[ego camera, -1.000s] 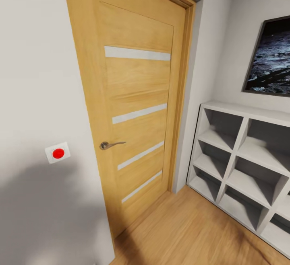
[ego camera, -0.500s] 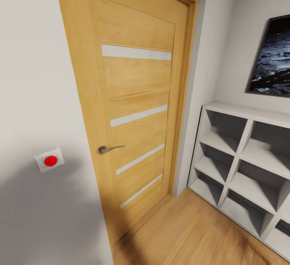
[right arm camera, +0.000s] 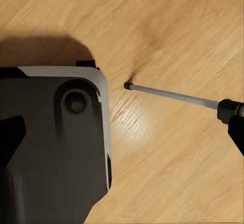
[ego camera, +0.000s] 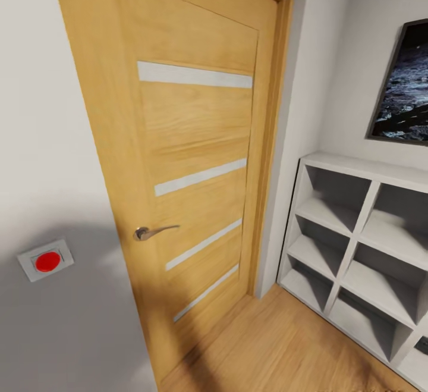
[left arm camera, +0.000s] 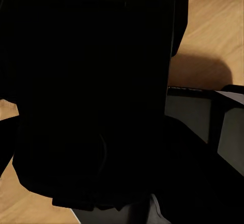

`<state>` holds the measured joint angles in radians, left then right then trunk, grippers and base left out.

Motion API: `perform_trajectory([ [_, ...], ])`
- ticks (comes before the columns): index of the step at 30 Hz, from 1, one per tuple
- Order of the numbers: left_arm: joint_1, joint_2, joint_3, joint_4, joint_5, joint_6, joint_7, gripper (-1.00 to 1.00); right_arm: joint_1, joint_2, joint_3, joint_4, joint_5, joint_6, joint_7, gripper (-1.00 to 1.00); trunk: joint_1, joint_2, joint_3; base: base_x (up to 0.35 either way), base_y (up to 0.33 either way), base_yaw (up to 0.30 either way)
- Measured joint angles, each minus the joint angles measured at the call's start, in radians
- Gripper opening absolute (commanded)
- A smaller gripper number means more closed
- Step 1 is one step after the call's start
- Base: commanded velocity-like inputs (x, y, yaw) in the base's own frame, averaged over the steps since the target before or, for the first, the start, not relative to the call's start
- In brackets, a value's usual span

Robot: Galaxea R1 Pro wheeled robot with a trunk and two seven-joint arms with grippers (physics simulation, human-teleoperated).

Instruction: Attach the digital camera to the camera tripod in the bedroom.

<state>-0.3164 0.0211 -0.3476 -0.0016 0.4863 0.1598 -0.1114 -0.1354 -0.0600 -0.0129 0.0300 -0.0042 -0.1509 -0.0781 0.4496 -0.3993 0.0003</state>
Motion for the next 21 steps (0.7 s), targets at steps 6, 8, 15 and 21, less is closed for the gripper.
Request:
perform_trajectory([
  [6,0.0,-0.001,0.0,0.0,0.0,0.0,0.0,-1.0,0.0,0.0,0.0,0.0,-0.001,0.0,0.0,1.0,0.0,0.0,0.0,0.004,0.0,-0.228],
  [8,0.001,-0.001,0.0,0.0,0.0,0.0,0.0,-1.0,0.0,0.0,0.0,0.0,-0.001,0.0,0.0,1.0,0.0,0.0,0.0,0.001,0.0,-0.239],
  [15,0.001,-0.002,0.0,0.0,0.0,0.0,-0.001,-1.0,0.0,0.0,0.0,0.0,-0.001,0.0,0.0,1.0,0.0,0.0,0.0,0.0,0.0,-0.241],
  [21,0.001,-0.002,0.0,0.0,0.0,0.0,0.0,-1.0,0.0,0.0,0.0,0.0,-0.001,0.0,0.0,1.0,0.0,0.0,0.0,0.0,0.0,-0.149],
])
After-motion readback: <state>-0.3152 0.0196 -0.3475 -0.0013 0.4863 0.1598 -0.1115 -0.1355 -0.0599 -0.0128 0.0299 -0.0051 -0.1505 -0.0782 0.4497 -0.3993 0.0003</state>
